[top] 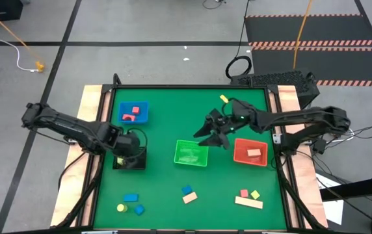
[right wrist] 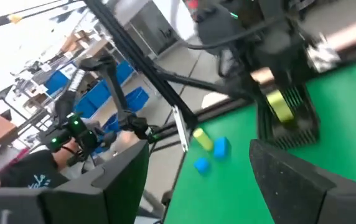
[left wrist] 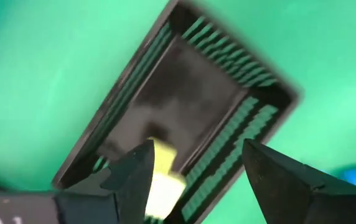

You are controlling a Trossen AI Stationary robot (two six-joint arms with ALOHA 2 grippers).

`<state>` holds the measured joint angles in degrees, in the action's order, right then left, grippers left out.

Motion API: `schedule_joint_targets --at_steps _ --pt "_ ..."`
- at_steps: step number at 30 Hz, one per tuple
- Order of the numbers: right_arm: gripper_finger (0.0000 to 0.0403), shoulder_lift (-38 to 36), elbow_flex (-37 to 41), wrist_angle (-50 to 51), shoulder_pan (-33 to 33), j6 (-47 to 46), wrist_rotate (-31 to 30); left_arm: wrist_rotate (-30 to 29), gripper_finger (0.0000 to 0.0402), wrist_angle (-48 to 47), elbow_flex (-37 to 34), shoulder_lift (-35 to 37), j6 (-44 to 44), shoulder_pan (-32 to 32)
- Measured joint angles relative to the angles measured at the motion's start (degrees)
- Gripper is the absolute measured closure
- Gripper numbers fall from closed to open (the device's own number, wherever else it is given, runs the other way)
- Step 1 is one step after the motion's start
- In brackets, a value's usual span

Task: Sort & place blocks by color
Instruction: Put the right brown block into the orange basket

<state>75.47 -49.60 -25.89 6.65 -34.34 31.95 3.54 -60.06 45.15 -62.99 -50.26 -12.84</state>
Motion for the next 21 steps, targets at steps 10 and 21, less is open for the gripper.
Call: schedule_joint_targets --at_steps 10,21 --pt "0.0133 -9.33 -0.02 16.61 -10.68 4.90 -20.68 -0.48 0.0170 20.98 0.04 2.74 8.98 0.04" --pt "0.0133 -5.79 -0.04 39.77 -25.44 -20.71 -25.84 -2.45 0.0170 41.02 0.09 3.48 23.48 0.78"
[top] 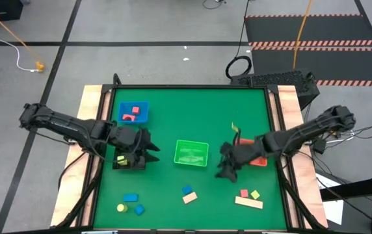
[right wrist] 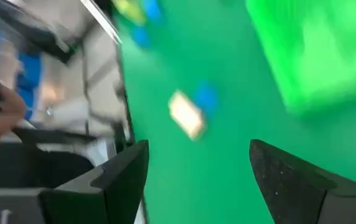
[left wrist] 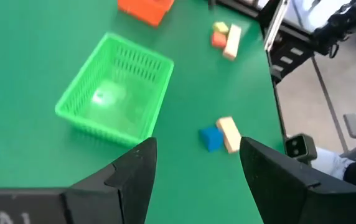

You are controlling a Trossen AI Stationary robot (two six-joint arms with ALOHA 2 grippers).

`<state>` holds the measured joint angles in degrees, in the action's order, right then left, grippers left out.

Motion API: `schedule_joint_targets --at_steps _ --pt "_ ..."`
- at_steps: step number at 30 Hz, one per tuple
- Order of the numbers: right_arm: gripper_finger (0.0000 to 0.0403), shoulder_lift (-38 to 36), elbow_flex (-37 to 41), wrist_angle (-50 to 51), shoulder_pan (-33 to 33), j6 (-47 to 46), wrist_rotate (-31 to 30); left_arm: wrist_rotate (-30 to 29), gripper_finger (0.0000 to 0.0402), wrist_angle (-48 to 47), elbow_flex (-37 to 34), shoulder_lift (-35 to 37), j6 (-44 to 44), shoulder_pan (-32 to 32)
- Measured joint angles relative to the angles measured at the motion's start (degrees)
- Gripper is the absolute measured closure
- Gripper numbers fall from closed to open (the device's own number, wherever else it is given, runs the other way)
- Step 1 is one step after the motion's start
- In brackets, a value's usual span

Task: Sort & place blocks by color
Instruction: Put the right brown block into the orange basket

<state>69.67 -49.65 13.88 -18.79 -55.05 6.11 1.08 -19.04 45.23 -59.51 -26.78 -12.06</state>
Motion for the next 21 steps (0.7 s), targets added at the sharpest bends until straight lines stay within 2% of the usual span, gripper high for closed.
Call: schedule_joint_targets --at_steps 4,11,15,21 --pt "0.0133 2.67 0.00 6.39 -5.74 -14.52 4.66 -0.09 0.0173 2.86 0.00 0.00 3.68 1.33" --pt "0.0133 7.75 0.00 6.32 -15.50 -33.88 7.71 -0.06 0.0174 3.69 0.00 0.00 5.31 3.28" --pt "0.0133 10.79 0.00 6.14 -18.90 -36.38 9.08 -0.07 0.0174 3.73 0.00 0.00 5.33 3.66" --pt "0.0133 14.27 0.00 6.38 -21.99 -33.09 10.03 -0.09 0.0174 3.75 0.00 0.00 5.35 3.79"
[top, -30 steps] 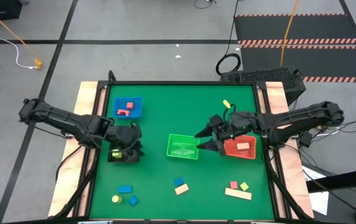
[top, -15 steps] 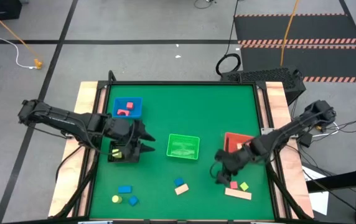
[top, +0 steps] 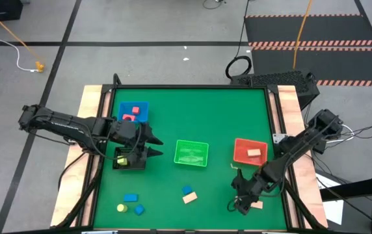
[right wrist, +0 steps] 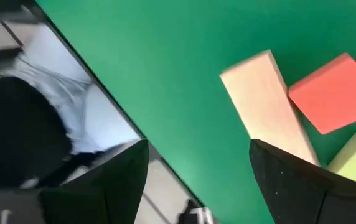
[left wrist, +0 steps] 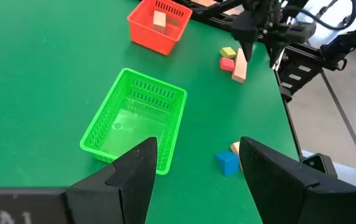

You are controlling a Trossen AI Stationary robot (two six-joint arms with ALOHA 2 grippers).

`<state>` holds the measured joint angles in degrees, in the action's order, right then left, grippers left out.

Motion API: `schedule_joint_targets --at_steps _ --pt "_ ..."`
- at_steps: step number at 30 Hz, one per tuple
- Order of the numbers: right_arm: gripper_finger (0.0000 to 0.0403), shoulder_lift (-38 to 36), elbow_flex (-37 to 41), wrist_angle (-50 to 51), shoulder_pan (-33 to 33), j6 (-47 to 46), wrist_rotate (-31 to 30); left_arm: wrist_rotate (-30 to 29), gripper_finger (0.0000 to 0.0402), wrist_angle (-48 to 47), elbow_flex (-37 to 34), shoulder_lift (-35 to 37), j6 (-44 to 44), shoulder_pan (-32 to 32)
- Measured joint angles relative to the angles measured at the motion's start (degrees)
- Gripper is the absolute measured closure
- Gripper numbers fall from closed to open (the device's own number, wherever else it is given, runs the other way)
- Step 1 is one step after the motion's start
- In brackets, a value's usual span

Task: Sort & place blocks by color
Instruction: Put the right brown block into the orange basket

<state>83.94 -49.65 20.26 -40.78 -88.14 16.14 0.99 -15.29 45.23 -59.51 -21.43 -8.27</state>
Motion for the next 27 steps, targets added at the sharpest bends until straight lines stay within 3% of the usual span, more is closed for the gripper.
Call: schedule_joint_targets --at_steps 7,27 --pt "0.0133 4.11 0.00 1.99 -2.14 4.15 0.48 -0.02 0.0174 0.01 0.00 -0.02 0.00 -0.22" --pt "0.0133 1.42 0.04 4.29 -3.12 5.77 0.43 -0.11 0.0174 1.04 0.00 -0.02 -0.77 -0.22"
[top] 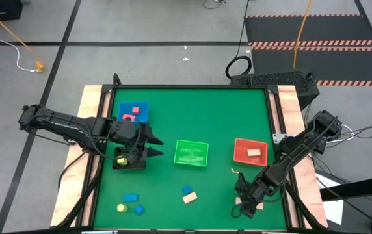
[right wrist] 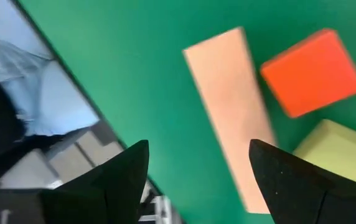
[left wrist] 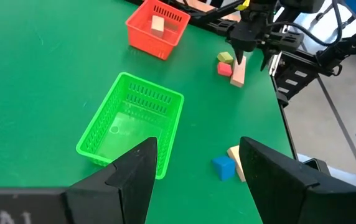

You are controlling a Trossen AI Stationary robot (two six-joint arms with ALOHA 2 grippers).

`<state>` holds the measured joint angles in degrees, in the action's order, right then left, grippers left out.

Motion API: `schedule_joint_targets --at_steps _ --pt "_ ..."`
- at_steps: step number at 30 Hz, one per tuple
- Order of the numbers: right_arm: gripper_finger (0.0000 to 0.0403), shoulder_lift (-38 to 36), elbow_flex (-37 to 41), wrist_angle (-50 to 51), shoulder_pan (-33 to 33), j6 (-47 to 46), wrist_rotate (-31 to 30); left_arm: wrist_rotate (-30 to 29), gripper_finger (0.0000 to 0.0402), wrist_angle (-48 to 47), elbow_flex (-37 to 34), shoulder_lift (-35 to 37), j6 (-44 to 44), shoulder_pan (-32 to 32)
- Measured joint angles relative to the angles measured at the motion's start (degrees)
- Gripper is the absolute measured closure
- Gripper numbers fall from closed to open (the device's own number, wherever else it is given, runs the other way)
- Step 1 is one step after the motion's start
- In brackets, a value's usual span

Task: Sort & place blocks by color
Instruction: Put the right brown block into the orange basket

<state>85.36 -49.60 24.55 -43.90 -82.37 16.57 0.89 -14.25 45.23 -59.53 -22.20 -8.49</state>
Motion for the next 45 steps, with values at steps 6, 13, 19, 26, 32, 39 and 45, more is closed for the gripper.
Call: schedule_joint_targets --at_steps 6,13,19,26,32,39,45 --pt "0.0133 0.02 0.00 5.68 0.00 0.74 -1.41 0.00 0.0174 -0.02 0.00 0.00 -0.17 0.00" --pt "0.0133 0.02 0.00 4.92 0.00 -0.71 -1.67 0.00 0.0174 -0.06 0.00 -0.02 0.21 0.00" --pt "0.0133 0.29 0.00 2.68 -0.07 0.70 -6.18 0.02 0.0174 -0.08 0.00 -0.02 0.91 0.00" --pt "0.0151 3.11 -0.12 2.62 -0.26 4.23 -3.31 0.02 0.0174 -0.10 0.00 -0.02 0.98 0.00" --pt "0.0184 5.10 -0.04 2.13 -1.26 5.54 -3.22 0.02 0.0174 -0.10 0.00 -0.02 1.12 0.00" --pt "0.0204 9.37 -0.22 0.82 -2.30 10.01 -4.65 0.02 0.0174 -0.31 0.00 -0.03 1.56 0.00" --pt "0.0226 11.44 -0.22 3.60 -2.43 10.56 -6.98 0.02 0.0174 -0.60 0.00 -0.04 1.56 0.00"
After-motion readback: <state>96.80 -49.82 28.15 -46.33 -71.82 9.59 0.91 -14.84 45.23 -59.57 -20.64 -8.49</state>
